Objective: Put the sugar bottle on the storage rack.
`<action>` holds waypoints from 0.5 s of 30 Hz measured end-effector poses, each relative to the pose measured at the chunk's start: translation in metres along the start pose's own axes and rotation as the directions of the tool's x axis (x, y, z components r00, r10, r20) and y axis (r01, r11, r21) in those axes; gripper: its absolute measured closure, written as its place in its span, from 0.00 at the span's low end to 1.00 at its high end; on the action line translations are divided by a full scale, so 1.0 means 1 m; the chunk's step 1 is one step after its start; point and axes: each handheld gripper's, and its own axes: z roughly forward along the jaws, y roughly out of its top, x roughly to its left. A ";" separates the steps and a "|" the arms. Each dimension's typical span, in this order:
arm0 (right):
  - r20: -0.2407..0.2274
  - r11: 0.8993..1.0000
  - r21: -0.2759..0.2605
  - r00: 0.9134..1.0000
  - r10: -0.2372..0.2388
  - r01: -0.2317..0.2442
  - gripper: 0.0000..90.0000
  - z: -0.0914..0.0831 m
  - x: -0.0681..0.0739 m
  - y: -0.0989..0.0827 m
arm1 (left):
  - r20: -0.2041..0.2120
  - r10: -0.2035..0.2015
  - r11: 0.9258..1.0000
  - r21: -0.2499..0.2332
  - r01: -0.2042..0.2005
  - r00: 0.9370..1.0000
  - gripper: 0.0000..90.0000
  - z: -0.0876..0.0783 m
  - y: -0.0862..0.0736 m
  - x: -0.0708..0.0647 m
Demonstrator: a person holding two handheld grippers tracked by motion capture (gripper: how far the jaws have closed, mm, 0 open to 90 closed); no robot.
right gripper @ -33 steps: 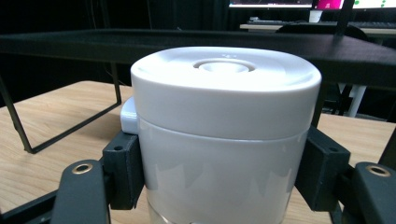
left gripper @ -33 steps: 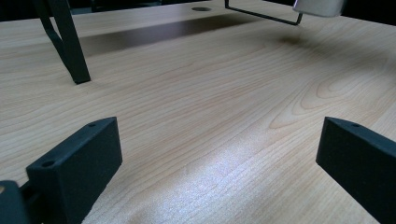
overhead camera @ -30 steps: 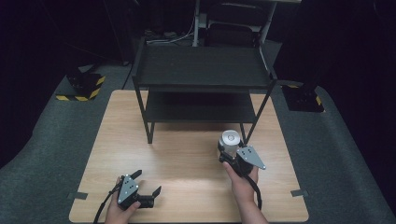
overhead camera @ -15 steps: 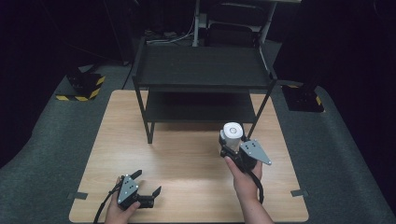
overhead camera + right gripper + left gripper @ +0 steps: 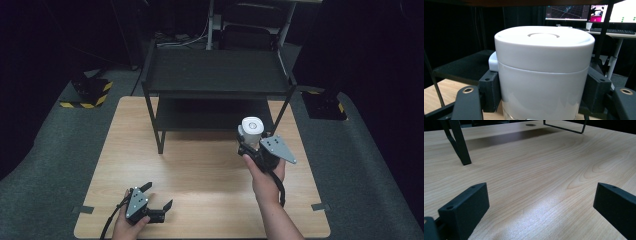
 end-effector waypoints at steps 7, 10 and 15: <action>0.008 1.000 -0.006 1.000 0.004 -0.004 0.33 0.012 0.000 0.015 | 0.003 -0.001 1.000 0.002 0.001 1.000 0.01 0.000 0.000 0.000; 0.015 1.000 -0.007 1.000 -0.008 0.008 0.33 0.018 0.001 0.020 | 0.005 -0.001 1.000 0.001 0.001 1.000 0.01 0.000 0.000 0.001; 0.019 1.000 -0.004 1.000 -0.002 0.002 0.33 0.028 0.000 0.026 | 0.008 -0.001 1.000 0.001 0.001 1.000 0.01 0.000 0.000 0.001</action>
